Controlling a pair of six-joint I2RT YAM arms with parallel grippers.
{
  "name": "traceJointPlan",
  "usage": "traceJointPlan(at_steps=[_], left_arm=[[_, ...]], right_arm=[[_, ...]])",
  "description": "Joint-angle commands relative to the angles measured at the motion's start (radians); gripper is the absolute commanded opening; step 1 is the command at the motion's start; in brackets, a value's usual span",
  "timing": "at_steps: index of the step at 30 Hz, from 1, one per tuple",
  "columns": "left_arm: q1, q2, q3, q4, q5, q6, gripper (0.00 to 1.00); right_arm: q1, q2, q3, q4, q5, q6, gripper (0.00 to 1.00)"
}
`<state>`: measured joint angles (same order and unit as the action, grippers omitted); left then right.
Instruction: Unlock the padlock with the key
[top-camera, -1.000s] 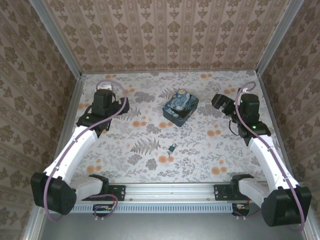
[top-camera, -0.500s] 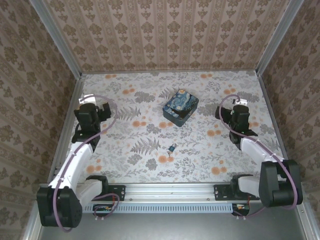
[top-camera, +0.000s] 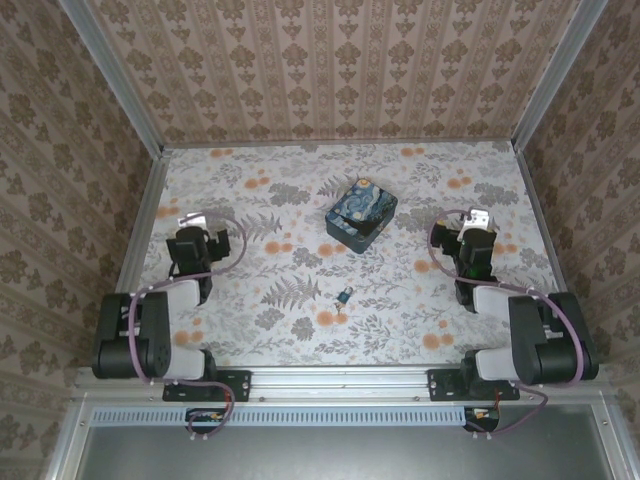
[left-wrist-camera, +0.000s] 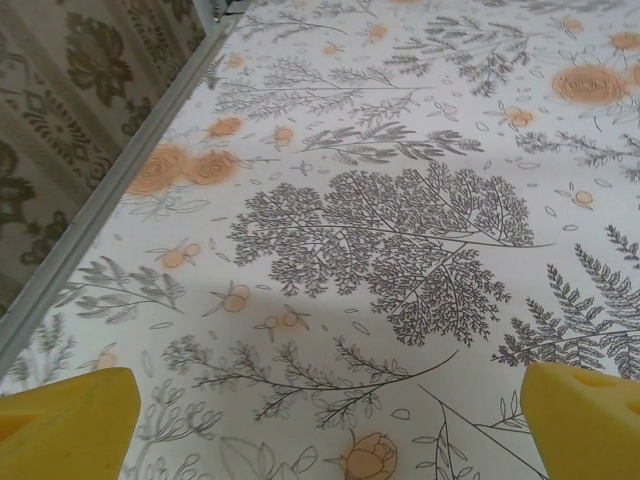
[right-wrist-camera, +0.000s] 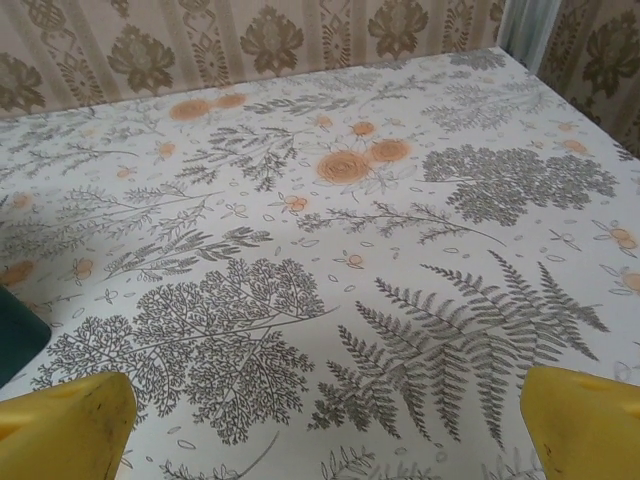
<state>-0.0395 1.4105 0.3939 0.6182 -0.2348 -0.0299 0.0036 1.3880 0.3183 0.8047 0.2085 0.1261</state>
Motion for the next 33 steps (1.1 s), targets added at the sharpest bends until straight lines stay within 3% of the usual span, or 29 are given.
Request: traceJointPlan(at_steps=[1, 2, 4, 6, 7, 8, 33], left_arm=[[-0.01, 0.068, -0.003, 0.215, 0.046, 0.054, 1.0], [-0.013, 0.094, -0.001, 0.236, 0.047, 0.058, 1.0], [-0.017, 0.138, -0.007, 0.298, 0.058, 0.077, 1.0], [-0.009, 0.126, 0.0, 0.259, 0.076, 0.064, 1.0], [-0.007, 0.133, -0.001, 0.271, 0.083, 0.066, 1.0], [-0.001, 0.127, 0.005, 0.247, 0.096, 0.06, 1.0], [-0.002, 0.125, 0.0, 0.259, 0.091, 0.061, 1.0]], right_arm=[[-0.019, 0.124, -0.036, 0.264, -0.074, -0.019, 1.0], [-0.025, 0.176, -0.049, 0.366, -0.087, -0.021, 1.0], [-0.035, 0.122, -0.019, 0.222, -0.121, -0.017, 1.0], [-0.037, 0.158, 0.006, 0.238, -0.162, -0.032, 1.0], [-0.036, 0.149, 0.032, 0.165, -0.171, -0.036, 1.0], [-0.029, 0.142, 0.06, 0.102, -0.165, -0.042, 1.0], [-0.004, 0.15, 0.082, 0.075, -0.14, -0.07, 1.0]])
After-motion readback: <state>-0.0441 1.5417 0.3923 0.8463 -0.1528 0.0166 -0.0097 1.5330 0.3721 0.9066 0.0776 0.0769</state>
